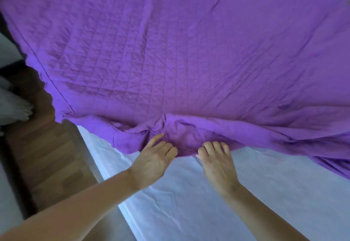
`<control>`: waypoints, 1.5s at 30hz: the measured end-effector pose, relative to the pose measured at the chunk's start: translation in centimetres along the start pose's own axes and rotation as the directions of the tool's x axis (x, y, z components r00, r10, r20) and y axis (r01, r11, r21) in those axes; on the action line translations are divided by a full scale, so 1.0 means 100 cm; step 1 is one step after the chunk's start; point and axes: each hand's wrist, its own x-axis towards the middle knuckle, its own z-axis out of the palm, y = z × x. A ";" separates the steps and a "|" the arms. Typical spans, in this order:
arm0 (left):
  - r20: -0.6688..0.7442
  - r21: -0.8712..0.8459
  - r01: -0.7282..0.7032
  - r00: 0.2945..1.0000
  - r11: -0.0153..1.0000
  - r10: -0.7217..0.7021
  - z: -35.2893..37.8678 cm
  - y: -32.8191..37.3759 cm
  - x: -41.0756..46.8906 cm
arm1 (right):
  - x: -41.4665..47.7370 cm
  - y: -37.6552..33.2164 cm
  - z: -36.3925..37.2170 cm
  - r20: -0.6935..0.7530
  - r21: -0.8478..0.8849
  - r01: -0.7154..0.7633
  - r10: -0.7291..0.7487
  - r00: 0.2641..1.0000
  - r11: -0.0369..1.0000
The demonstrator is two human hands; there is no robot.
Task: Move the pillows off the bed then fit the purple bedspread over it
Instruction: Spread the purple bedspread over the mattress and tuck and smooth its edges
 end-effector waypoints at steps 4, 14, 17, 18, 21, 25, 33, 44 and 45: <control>0.067 -0.013 -0.006 0.998 1.000 0.007 -0.018 0.037 -0.045 | -0.050 -0.023 -0.019 0.017 0.046 0.047 -0.048 0.999 0.998; 0.298 -0.124 0.036 0.955 0.992 0.002 -0.035 0.096 -0.181 | -0.178 -0.123 -0.060 0.202 0.300 0.086 -0.151 0.968 0.950; 0.348 -0.084 0.088 0.936 0.993 -0.053 -0.022 0.097 -0.211 | -0.195 -0.159 -0.056 0.259 0.252 0.110 -0.176 0.950 0.962; 0.373 -0.063 0.113 0.924 0.992 -0.082 -0.019 0.097 -0.214 | -0.197 -0.166 -0.053 0.282 0.227 0.108 -0.171 0.944 0.968; 0.449 -0.094 0.156 0.888 0.983 -0.098 0.001 0.097 -0.213 | -0.196 -0.174 -0.048 0.362 0.170 0.033 -0.093 0.928 0.985; 0.479 -0.097 0.168 0.872 0.981 -0.102 0.008 0.101 -0.204 | -0.205 -0.177 -0.052 0.395 0.137 -0.034 -0.023 0.918 0.990; 0.417 -0.079 0.104 0.907 0.991 -0.061 0.008 0.092 -0.207 | -0.203 -0.148 -0.055 0.314 -0.004 -0.007 0.008 0.949 1.000; 0.605 0.009 0.340 0.747 0.940 -0.276 0.004 0.104 -0.192 | -0.246 -0.168 -0.062 0.407 0.073 -0.078 0.041 0.913 0.994; 0.560 0.047 0.369 0.760 0.928 -0.331 -0.001 0.109 -0.184 | -0.243 -0.166 -0.063 0.403 0.088 -0.088 0.045 0.914 0.992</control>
